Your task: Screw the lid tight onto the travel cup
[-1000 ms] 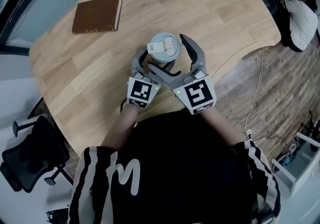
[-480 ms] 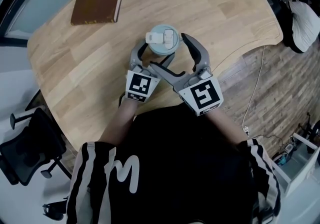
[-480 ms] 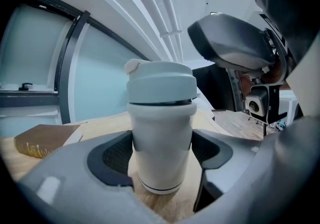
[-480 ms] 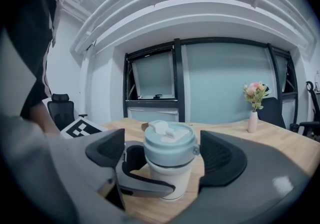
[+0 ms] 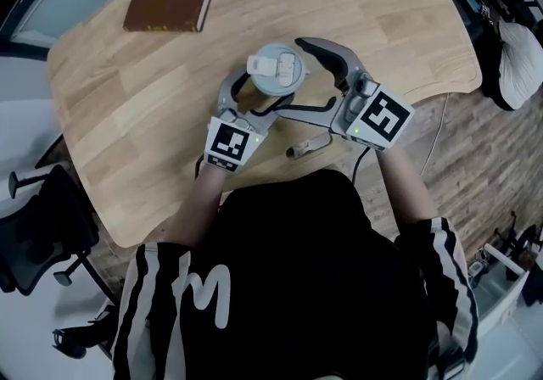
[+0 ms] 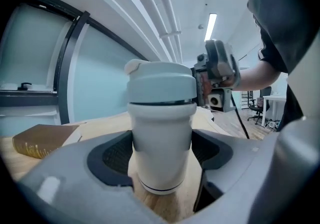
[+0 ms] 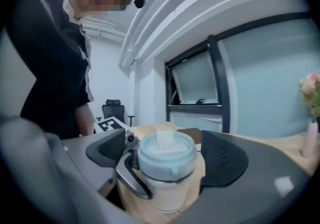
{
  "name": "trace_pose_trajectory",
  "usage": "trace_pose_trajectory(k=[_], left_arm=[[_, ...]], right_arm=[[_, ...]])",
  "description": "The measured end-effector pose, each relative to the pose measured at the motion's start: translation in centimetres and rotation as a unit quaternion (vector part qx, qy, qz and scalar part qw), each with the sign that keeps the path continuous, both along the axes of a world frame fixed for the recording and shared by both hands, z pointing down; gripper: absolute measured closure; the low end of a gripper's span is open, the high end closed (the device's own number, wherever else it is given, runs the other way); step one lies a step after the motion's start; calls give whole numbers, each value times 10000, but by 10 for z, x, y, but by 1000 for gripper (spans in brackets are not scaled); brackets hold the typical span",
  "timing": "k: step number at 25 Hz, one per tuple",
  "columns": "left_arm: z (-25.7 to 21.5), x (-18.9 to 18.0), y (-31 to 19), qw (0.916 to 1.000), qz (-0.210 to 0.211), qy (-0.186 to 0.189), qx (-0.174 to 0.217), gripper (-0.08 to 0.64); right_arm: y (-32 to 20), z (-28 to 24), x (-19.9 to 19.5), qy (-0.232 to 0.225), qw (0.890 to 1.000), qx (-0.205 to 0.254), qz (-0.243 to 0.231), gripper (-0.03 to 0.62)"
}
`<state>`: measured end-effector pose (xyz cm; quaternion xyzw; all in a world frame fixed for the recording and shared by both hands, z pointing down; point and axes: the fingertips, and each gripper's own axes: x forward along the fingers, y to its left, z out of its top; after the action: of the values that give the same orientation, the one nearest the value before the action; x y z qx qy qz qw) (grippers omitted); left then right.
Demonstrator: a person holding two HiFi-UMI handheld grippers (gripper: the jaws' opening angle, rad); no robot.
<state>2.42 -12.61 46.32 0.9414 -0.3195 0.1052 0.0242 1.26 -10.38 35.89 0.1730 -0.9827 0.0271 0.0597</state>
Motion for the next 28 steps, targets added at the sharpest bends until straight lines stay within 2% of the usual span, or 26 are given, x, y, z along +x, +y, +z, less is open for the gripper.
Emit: trace_pose_trajectory(k=[3,7,10,12,15,18,23,28], left_arm=[[0,-1,0,10000,6,-2,-5,184],[0,-1,1,10000,-73,-58,-26,184],[1,0,0,9998,-164,-111,-36,184],[2,2,1,9997,-211,-125,-69,184],[3,4,1,9994,-288,-159,-115,184],[3,4,1,9991,-320,-240,-117,184],[3,3,2,9981,-502,-339,-128,187],[4,-1,2,9973,-632,-342,-142,189]], right_arm=[[-3,5,-8,372,9945,67,-979,132],[-3,17,-20,661,9750,35,-2121,129],[0,20,-28,697,9619,119,-2639,130],[3,20,-29,649,9568,213,-2826,130],[3,21,-27,630,9549,252,-2890,129],[3,21,-26,703,9575,295,-2782,129],[0,18,-26,600,9693,384,-2352,130],[-5,17,-31,538,9832,312,-1716,130]])
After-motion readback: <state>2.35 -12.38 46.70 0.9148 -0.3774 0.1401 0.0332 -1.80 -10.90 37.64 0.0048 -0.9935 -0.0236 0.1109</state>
